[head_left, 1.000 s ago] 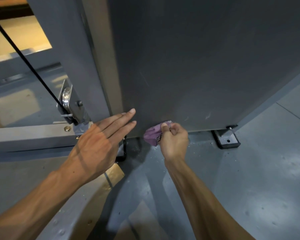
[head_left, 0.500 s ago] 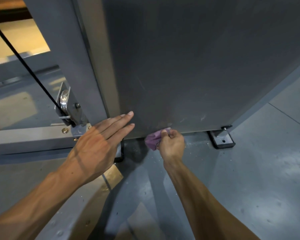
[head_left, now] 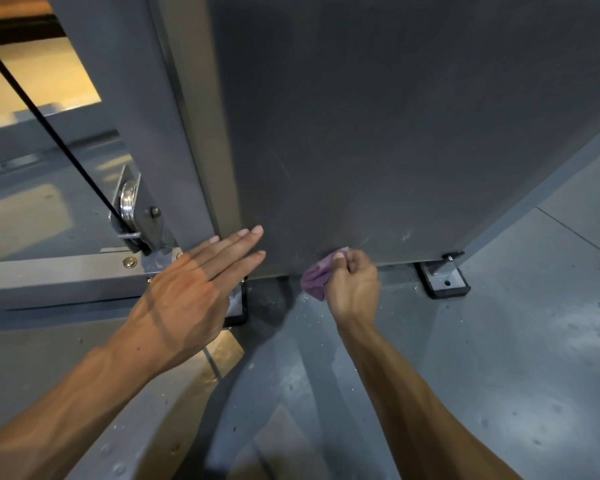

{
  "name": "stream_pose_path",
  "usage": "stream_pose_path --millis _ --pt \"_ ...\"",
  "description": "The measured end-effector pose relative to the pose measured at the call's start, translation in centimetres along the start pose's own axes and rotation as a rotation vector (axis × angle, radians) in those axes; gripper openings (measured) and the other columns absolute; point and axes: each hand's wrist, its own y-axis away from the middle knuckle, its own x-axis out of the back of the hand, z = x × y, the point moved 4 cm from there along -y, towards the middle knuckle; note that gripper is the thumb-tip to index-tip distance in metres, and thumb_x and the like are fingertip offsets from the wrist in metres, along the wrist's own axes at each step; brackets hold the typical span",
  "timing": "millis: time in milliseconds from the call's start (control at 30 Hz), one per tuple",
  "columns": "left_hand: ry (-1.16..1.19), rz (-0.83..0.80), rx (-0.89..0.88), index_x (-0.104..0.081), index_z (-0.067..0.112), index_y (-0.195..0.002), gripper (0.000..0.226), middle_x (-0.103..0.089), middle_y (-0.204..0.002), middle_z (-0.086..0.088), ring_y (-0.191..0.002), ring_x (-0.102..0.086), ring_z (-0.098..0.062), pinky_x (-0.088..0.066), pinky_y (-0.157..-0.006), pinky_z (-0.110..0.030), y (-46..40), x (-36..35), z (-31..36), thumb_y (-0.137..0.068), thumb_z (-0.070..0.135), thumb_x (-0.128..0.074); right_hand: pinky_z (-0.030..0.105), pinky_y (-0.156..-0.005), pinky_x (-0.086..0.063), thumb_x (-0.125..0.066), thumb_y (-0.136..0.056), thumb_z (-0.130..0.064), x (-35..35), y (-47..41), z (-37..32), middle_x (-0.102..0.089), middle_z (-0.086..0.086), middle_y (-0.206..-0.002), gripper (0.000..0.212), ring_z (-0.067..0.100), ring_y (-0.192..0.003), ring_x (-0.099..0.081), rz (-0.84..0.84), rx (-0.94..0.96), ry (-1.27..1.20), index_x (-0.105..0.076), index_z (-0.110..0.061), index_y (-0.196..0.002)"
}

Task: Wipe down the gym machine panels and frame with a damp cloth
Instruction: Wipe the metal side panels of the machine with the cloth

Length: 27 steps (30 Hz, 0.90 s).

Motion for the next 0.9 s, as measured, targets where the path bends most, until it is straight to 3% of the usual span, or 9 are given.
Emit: stream_pose_path --millis 133,333,567,633,767,900 --pt "0.011 0.005 -0.002 -0.049 0.005 -0.151 0.069 -0.029 -0.169 -0.009 -0.153 -0.034 -0.023 -0.031 -0.122 -0.044 0.0 -0.5 -0.2 -0.084 0.003 -0.029 0.031 -0.072 -0.049 -0.052 -0.101 -0.022 1.1 1.2 -2.1 -0.066 -0.006 -0.072 0.022 0.014 -0.075 -0.064 0.079 0.186 -0.076 -0.058 -0.019 -0.08" --pt "0.014 0.033 -0.019 -0.052 0.004 -0.148 0.067 -0.033 -0.167 -0.011 -0.151 -0.038 -0.025 -0.031 -0.121 -0.045 -0.2 -0.6 -0.2 -0.085 0.002 -0.031 0.045 -0.086 -0.056 -0.053 -0.098 -0.016 -0.2 -0.4 0.7 -0.069 0.003 -0.079 0.025 0.029 -0.088 -0.07 -0.003 -0.139 -0.009 -0.058 -0.02 -0.074" --pt "0.024 0.058 -0.028 -0.054 0.004 -0.146 0.063 -0.033 -0.167 -0.012 -0.152 -0.037 -0.026 -0.033 -0.12 -0.047 -0.2 -1.1 -0.1 -0.088 0.0 -0.031 0.036 -0.074 -0.054 -0.049 -0.099 -0.027 0.5 0.9 -2.4 -0.071 -0.011 -0.073 0.022 0.012 -0.075 -0.069 0.059 0.145 -0.128 -0.057 -0.024 -0.078" --pt "0.025 0.064 -0.03 -0.055 0.004 -0.146 0.063 -0.032 -0.167 -0.011 -0.153 -0.035 -0.026 -0.033 -0.121 -0.047 -0.2 -1.2 -0.2 -0.088 -0.001 -0.031 0.03 -0.074 -0.051 -0.051 -0.101 -0.019 0.5 0.6 -1.4 -0.067 -0.014 -0.07 0.026 0.008 -0.074 -0.065 0.062 0.108 -0.071 -0.056 -0.023 -0.075" --pt "0.015 0.056 -0.033 -0.057 0.004 -0.145 0.065 -0.031 -0.168 -0.011 -0.154 -0.033 -0.025 -0.032 -0.121 -0.048 0.0 -1.4 -0.2 -0.086 0.0 -0.03 0.046 -0.083 -0.056 -0.052 -0.097 -0.018 0.2 -0.1 0.2 -0.069 -0.002 -0.073 0.022 0.024 -0.08 -0.068 0.019 -0.079 -0.031 -0.06 -0.02 -0.077" --pt "0.026 0.069 -0.027 -0.059 0.005 -0.142 0.063 -0.03 -0.168 -0.01 -0.155 -0.032 -0.025 -0.034 -0.121 -0.049 -0.1 -1.5 -0.1 -0.086 -0.001 -0.031 0.042 -0.078 -0.055 -0.053 -0.098 -0.021 0.9 0.9 -2.5 -0.069 -0.004 -0.07 0.022 0.019 -0.075 -0.067 0.033 0.076 -0.104 -0.058 -0.021 -0.076"
